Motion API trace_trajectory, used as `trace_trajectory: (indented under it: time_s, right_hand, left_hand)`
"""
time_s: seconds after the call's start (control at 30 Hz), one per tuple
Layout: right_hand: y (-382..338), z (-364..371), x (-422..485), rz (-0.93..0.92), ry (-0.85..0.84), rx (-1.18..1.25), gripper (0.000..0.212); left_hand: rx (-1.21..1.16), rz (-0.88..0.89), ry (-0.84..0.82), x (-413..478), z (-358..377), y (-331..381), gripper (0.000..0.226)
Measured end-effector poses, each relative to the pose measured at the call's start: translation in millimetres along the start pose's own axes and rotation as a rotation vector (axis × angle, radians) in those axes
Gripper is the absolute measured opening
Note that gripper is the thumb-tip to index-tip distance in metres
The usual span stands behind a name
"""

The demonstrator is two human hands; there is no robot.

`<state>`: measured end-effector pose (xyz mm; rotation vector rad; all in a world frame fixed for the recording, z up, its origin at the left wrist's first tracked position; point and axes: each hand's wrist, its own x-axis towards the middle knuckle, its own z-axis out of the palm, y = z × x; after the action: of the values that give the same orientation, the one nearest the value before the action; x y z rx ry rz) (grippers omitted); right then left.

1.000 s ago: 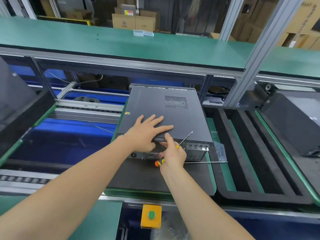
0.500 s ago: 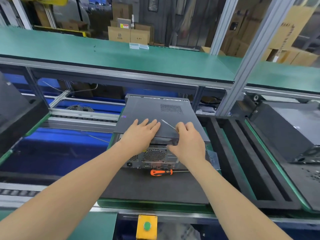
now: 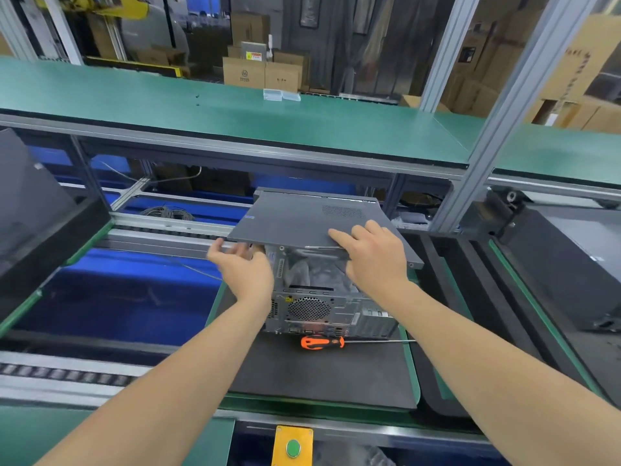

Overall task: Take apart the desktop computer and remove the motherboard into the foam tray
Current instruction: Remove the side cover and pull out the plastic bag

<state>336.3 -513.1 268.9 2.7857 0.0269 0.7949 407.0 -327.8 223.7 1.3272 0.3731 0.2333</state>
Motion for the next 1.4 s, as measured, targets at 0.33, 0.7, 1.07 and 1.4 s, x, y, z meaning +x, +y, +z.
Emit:
trace_trajectory:
  time_s: [0.33,0.7,1.07,1.4]
  right_hand:
    - [-9.2,-47.2,7.5,-0.018,0.189,-0.019,0.033]
    - [46.0,-123.2,-3.8,0.293,0.249,-0.228,0.020]
    - [171.5,-117.4,-59.2,0.573,0.063,-0.242,0.026]
    - [319.1,-71.7,-80.2,0.674,-0.209,-0.107,0.019]
  left_hand:
    - [-0.837,-0.720,-0.807,-32.7,77.6,22.9,0.057]
    - [-0.729,-0.706,-1.073,-115.7,157.1,62.6,0.043]
    - [-0.491,-1.039,-1.236,-217.0,256.2,7.8,0.049]
    - [-0.163,-0.998,-1.301,-290.3,372.1,-49.8,0.071]
